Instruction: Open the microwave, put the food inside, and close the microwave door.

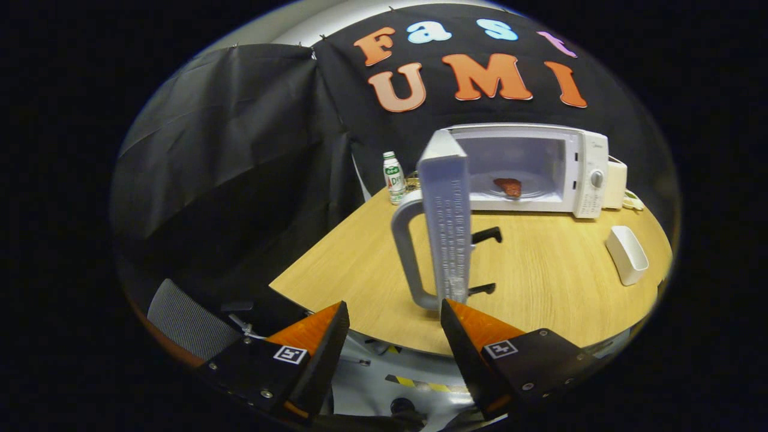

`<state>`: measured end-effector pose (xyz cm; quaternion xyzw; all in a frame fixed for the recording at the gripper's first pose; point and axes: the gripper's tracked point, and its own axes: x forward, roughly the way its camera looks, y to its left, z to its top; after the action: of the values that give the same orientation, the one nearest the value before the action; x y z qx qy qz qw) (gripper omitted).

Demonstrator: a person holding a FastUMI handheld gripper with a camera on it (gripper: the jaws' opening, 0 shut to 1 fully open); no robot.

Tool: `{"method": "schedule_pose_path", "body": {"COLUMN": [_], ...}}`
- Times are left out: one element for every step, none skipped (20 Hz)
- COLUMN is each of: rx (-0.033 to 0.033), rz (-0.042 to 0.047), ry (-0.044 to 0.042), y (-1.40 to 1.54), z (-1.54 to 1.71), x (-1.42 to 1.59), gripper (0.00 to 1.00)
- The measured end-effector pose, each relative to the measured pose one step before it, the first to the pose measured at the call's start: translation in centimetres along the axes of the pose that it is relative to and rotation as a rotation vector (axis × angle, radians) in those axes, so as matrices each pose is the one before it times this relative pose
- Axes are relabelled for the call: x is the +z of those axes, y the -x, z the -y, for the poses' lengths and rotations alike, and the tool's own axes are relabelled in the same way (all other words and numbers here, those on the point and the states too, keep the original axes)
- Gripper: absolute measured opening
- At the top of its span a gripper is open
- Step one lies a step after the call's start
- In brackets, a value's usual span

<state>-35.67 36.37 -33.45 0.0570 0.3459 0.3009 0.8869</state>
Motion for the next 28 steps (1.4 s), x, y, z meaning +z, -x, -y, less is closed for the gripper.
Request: {"method": "schedule_pose_path", "body": {"rx": [0.03303, 0.01624, 0.01051, -0.00217, -0.0009, 0.00079, -0.00674, 0.00807, -0.01205, -0.014, -0.01597, -0.01706, -0.01863, -0.02866, -0.03173, -0.04057, -0.03878, -0.03944, -0.04033, -0.04156, -0.03957, -0.03432, -0.03563, -0.03445, -0.0263, -0.01341, -0.01477, -0.01327], "rz": [-0.00038, 0.00402, 0.00947, 0.01095, 0.00801, 0.00935, 0.0107, 0.00489, 0.00544, -0.00299, 0.00077, 0.00099, -0.0044, -0.01056, -0.00758, -0.00002, 0.00509, 0.00491, 0.00227, 0.00492, 0.00322, 0.00038, -0.00077, -0.01081, -0.01028, 0.00118, 0.00893, 0.01044], "ry": [0.00986, 0.01578, 0.01087, 0.00465, -0.00385, -0.00707, -0.00484, -0.01002, 0.00298, 0.01561, 0.01238, -0.0076, -0.01419, -0.00712, 0.00003, 0.00234, -0.00565, -0.00863, -0.00568, -0.00122, 0.00156, -0.00387, -0.00349, 0.00131, 0.00026, -0.00485, -0.005, -0.00253], "y": [-0.404, -0.523, -0.399, -0.526, -0.707, -0.727, -0.591, -0.533, -0.515, -0.716, -0.035, -0.062, -0.195, -0.117, -0.199, -0.066, -0.123, -0.154, -0.274, -0.249, -0.336, -0.429, -0.487, -0.612, -0.587, -0.57, -0.646, -0.897], "z": [-1.12, -0.741, -0.492, -0.146, 0.039, 0.02, 0.031, -0.238, 0.137, 0.158, 0.497, 0.808, 0.903, 1.002, 1.268, 1.648, 1.703, 1.853, 1.771, 1.924, 1.669, 1.84, 1.7, 1.733, 1.514, 1.102, 1.08, 0.997], "x": [0.185, 0.316, 0.28, 0.349, 0.384, 0.62, 0.533, 0.336, 0.138, -0.233, 0.038, 0.155, -0.196, -0.286, 0.084, 0.221, 0.406, 0.53, 0.446, 0.395, 0.52, 0.351, 0.495, 0.189, 0.221, 0.42, 0.76, 0.843], "gripper": [0.91, 0.91, 0.91, 0.91, 0.91, 0.91, 0.91, 0.91, 0.9, 0.86, 0.84, 0.8, 0.79, 0.77, 0.77, 0.77, 0.76, 0.73, 0.7, 0.67, 0.66, 0.6, 0.56, 0.49, 0.46, 0.4, 0.38, 0.33]}}
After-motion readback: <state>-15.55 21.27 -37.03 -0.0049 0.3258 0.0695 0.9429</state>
